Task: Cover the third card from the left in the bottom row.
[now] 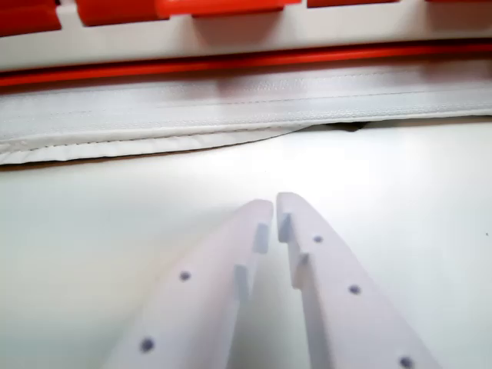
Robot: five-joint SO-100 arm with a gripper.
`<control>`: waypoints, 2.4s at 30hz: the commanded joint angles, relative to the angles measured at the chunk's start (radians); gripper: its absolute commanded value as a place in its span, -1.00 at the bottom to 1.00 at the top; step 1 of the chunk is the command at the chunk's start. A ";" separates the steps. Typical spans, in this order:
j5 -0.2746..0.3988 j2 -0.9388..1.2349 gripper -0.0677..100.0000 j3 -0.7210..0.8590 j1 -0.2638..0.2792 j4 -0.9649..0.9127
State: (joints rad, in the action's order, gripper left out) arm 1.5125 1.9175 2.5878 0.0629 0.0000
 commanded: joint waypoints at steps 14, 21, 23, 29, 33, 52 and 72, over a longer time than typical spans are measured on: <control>-0.005 -0.252 -1.00 -0.347 0.029 -0.089; -0.002 -0.331 -1.00 -0.451 0.021 -0.087; -0.002 -0.347 -1.00 -0.485 0.018 -0.080; -0.006 -0.380 -1.00 -0.588 0.011 -0.060; -0.005 -0.419 -1.00 -0.640 0.005 -0.058; -0.009 -0.247 -1.00 -0.641 -0.018 0.123; 0.083 0.405 -1.00 -0.627 -0.095 0.804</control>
State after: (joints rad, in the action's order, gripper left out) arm 1.6076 2.1936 2.0295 -0.0245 0.7148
